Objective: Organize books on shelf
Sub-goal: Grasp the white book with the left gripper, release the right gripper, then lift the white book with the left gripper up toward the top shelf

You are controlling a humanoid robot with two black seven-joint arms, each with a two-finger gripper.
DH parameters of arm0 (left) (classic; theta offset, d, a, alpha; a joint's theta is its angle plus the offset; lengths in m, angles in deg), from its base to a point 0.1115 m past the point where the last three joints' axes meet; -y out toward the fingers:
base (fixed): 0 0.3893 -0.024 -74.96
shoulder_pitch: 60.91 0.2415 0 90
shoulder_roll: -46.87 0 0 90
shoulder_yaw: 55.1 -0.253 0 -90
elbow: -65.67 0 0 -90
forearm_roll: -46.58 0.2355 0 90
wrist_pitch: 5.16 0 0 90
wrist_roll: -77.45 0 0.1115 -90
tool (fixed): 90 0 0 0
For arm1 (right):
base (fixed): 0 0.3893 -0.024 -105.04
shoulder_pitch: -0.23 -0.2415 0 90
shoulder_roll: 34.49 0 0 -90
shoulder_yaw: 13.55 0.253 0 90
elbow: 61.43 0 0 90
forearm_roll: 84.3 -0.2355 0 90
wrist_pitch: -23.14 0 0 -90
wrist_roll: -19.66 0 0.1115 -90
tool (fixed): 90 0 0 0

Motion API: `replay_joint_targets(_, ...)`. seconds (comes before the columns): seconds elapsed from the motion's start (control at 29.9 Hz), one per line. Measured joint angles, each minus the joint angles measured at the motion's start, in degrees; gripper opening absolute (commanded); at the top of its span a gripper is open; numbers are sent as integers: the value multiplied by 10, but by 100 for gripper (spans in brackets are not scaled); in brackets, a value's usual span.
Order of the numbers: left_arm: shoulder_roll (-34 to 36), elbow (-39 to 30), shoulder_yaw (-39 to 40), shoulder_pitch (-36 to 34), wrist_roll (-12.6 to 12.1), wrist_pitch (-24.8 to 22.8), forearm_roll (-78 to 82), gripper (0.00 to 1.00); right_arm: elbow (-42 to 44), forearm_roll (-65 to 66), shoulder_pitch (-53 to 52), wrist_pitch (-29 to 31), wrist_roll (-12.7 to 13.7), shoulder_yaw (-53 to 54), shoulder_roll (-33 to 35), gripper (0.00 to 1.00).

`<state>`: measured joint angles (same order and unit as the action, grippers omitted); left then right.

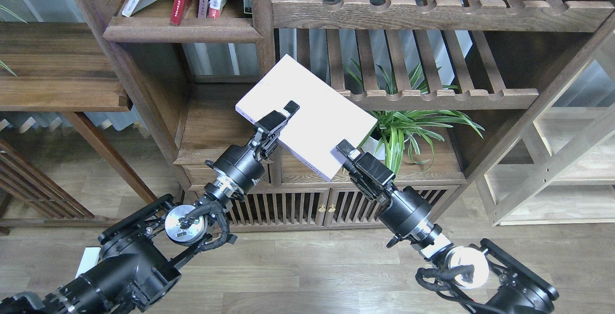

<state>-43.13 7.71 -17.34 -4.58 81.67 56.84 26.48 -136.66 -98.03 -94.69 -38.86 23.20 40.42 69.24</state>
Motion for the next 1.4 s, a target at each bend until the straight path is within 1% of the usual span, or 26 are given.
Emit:
replay_joint_targets(0.1,0,0,0,-2,0,0,5,0,3,6,-1,0,0,2,1,75)
replay_joint_targets(0.2,0,-2,-4,-1,0,0,32,0,10,11,-1,0,0,19,5,82)
replay_joint_targets(0.27,0,-9,-2,1,-1,0,57,0,19,20,-1,0,0,37,7,84)
replay_joint_targets(0.43,3,-49,1,2,-3,0,126,0,42,41,-8,0,1,93,9,90)
replay_joint_targets(0.57,52,-80,11,2,-4,0,187,0,66,43,-24,0,0,127,9,93)
replay_joint_targets(0.67,97,-98,25,3,-4,0,216,0,96,43,-40,0,0,144,10,93)
replay_joint_targets(0.87,188,-139,57,3,-10,0,270,0,151,45,-75,0,0,149,12,94)
replay_joint_targets(0.97,224,-170,77,2,-29,0,294,0,172,47,-89,0,0,145,13,94)
replay_joint_targets(1.1,252,-214,105,3,-73,0,322,0,200,48,-104,0,0,144,15,95)
replay_joint_targets(1.24,258,-254,157,4,-119,0,363,0,219,49,-111,0,1,146,16,95)
replay_joint_targets(1.4,259,-307,237,18,-170,0,414,0,236,49,-114,0,1,149,16,95)
